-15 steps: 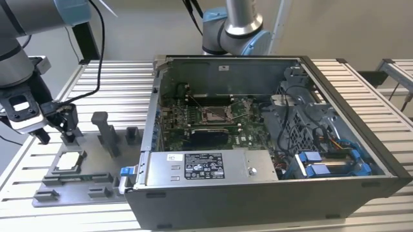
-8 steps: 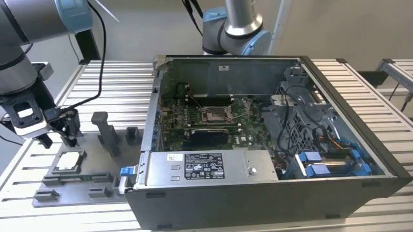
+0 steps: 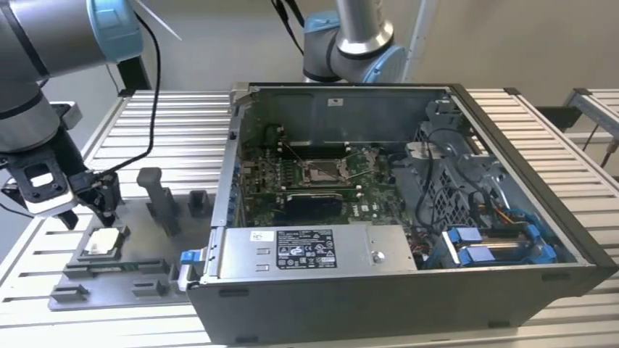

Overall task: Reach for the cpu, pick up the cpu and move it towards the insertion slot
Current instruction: 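Pick up the cpu and move it towards the insertion slot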

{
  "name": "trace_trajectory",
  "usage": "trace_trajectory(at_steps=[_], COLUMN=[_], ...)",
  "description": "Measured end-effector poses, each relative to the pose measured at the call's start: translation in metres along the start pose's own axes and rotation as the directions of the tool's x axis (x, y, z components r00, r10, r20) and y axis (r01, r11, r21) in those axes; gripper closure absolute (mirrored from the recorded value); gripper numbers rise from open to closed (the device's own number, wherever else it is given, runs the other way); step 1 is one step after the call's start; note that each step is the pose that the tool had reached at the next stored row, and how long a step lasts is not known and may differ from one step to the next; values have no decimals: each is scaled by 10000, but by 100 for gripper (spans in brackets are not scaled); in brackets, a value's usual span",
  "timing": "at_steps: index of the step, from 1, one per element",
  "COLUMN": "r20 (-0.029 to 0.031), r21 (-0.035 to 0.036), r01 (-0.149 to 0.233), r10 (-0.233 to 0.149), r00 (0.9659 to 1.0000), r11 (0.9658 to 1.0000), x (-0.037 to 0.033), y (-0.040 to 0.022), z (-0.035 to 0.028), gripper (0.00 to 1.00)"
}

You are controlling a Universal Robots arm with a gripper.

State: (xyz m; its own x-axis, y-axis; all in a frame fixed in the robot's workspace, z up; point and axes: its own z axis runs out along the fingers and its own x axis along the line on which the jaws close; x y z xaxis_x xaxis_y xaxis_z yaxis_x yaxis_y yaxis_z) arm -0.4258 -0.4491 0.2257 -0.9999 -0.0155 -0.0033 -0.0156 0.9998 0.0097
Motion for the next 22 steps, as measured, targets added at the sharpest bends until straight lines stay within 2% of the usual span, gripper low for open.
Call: trace_trajectory(at_steps=[4,5,16,18,22], r20=[147,165,183,207,304], r21=[-5,-6,-10,-10,-7], r01=[3,3,22,36,71], r10=[-3,-3,-21,-35,-70], r00=[9999,9999,9998,9998,9995], r11=[10000,10000,10000,10000,10000], x=[-1,0,12,13,14], y=[-4,-9,-59,-59,-60], z=[57,74,266,299,340], gripper=[0,0,0,0,0])
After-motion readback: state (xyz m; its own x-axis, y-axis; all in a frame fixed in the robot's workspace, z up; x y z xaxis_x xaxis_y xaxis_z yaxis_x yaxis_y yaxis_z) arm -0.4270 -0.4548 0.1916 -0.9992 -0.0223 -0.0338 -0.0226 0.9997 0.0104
